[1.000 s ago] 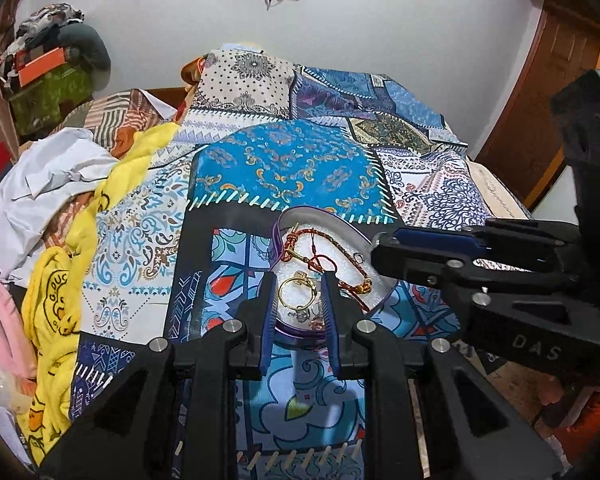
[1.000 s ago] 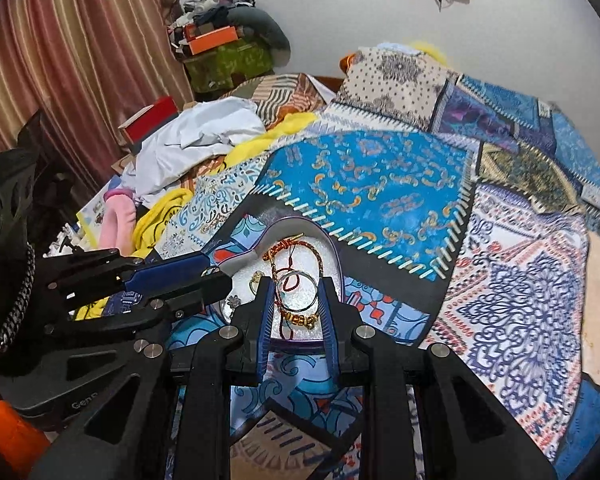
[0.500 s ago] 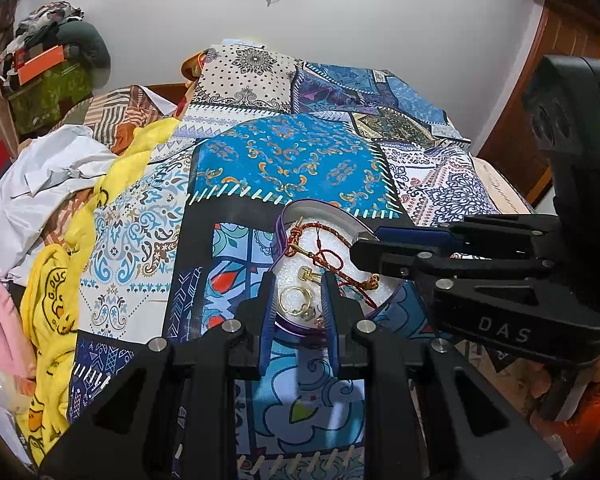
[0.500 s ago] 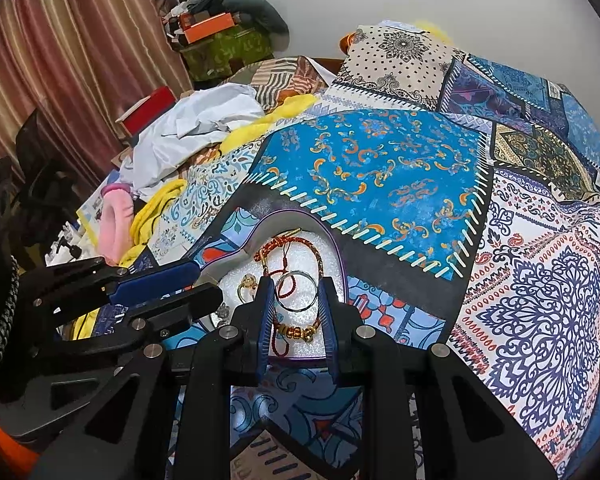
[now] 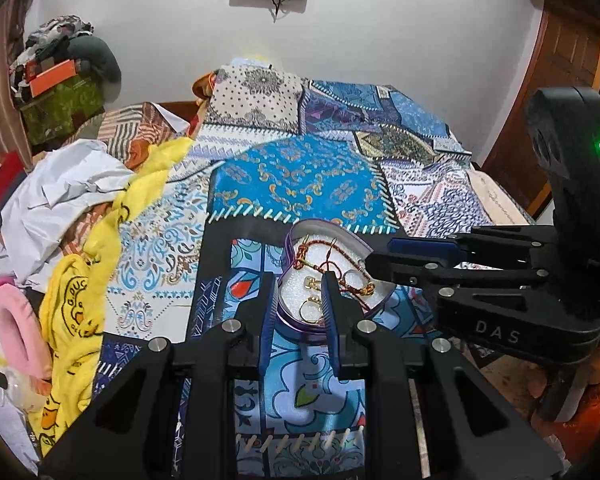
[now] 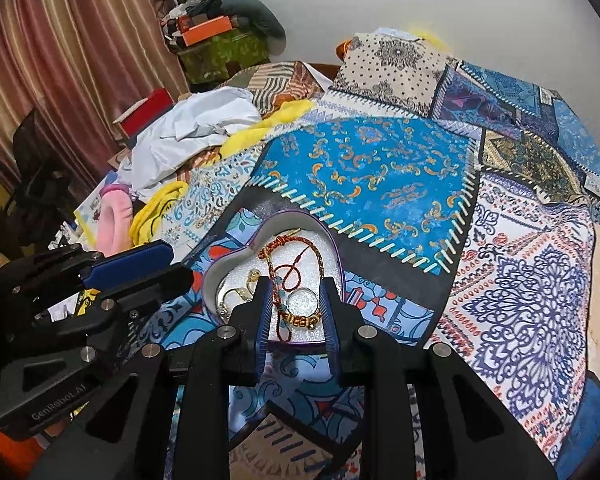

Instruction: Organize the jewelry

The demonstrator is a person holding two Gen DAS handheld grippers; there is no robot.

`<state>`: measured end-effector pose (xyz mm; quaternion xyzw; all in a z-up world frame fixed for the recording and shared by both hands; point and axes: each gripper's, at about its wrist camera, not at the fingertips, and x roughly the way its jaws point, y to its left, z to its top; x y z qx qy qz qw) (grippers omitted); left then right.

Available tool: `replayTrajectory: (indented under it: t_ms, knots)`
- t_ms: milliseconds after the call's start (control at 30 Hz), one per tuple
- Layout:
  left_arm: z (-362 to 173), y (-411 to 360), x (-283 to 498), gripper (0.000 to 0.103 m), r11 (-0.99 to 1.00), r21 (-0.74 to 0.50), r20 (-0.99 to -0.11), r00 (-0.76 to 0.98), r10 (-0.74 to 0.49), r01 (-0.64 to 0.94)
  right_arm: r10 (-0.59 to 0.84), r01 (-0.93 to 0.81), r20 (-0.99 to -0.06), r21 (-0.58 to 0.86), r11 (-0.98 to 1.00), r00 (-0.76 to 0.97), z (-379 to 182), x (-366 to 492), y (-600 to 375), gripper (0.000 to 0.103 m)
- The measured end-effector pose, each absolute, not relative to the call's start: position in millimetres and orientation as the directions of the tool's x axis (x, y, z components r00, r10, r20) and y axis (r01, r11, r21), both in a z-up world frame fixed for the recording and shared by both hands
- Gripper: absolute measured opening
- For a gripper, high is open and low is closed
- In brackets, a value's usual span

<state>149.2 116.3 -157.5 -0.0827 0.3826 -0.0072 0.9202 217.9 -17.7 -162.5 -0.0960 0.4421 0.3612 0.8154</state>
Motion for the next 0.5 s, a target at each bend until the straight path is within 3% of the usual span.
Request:
replayTrajectory:
  t_ms: [233, 500]
  knots:
    - [-121.9, 109.2, 133.1, 0.021, 0.990, -0.127, -0.647, 0.761, -0.044, -0.052, 0.528, -0.671, -0.736, 0.138, 0.729, 0.423, -127.9, 201.7, -32.6, 0.021]
    - [-58.5, 91.1, 95.8, 0.021, 0.996, -0.086, -0.507, 0.862, -0.016, -0.032, 0.592, -0.659, -0.572, 0.114, 0.744, 0.568, -53.1, 162.0, -70.8, 0.022]
